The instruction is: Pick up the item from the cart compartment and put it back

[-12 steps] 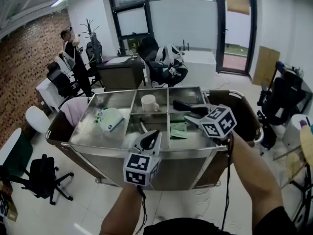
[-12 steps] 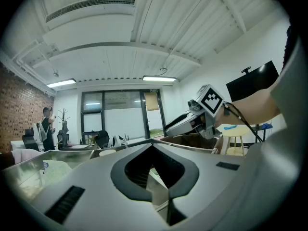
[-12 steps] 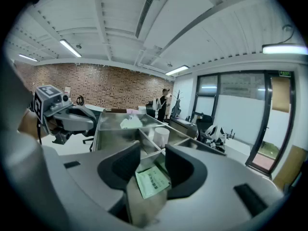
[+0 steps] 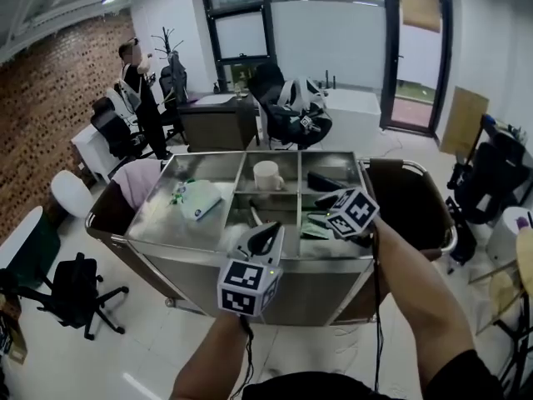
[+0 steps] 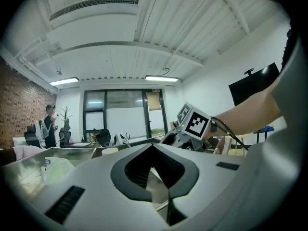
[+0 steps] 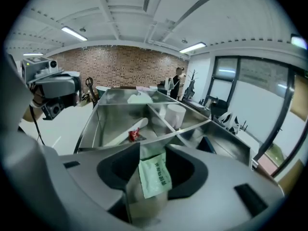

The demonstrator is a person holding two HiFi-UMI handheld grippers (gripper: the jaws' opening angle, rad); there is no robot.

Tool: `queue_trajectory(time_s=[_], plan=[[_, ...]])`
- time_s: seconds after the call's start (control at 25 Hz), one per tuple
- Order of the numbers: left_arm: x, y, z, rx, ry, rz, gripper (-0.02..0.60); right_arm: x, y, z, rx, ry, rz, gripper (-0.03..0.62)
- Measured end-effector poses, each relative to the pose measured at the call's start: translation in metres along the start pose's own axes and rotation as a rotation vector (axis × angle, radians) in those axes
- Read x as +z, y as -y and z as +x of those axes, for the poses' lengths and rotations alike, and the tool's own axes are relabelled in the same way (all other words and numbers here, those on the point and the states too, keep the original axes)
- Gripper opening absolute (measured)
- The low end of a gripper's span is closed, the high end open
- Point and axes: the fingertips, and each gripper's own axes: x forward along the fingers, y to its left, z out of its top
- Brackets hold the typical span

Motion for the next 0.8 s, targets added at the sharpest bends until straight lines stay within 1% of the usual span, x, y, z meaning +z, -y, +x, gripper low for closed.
queue_trajectory(time_s=[0.08, 0.16, 0.24, 0.44, 0.6, 0.64, 0.68, 0.8], plan=[[0.0, -0.001, 0.001, 0.0, 0.001, 0.0, 0.0, -0.007, -0.007, 0.012, 0.028, -0.06, -0.043, 0.196], [-0.002, -0.002, 0.003, -0.002, -0.003, 0.006, 0.0, -0.019, -0.013, 0.024, 0.059, -0.14, -0.083, 0.219], [-0.003, -0.003, 0.005, -0.003, -0.006, 0.007, 0.0, -0.031, -0.017, 0.035, 0.087, -0.201, -0.099, 0.227], [-0.007, -0.007, 0.009, -0.005, -0.009, 0.001, 0.0, -0.042, -0.015, 0.056, 0.114, -0.241, -0.072, 0.232], [-0.008, -0.011, 0.014, -0.008, -0.009, 0.005, 0.0, -0.049, -0.015, 0.068, 0.167, -0.249, -0.005, 0.233], [-0.008, -0.012, 0.015, -0.009, -0.008, 0.005, 0.0, -0.051, -0.013, 0.069, 0.174, -0.253, 0.009, 0.244], [-0.007, -0.013, 0.017, -0.01, -0.007, 0.004, 0.0, -0.055, -0.01, 0.07, 0.174, -0.267, 0.013, 0.246], [-0.009, -0.015, 0.02, -0.011, -0.007, -0.006, 0.0, -0.07, -0.009, 0.075, 0.177, -0.334, -0.03, 0.251]])
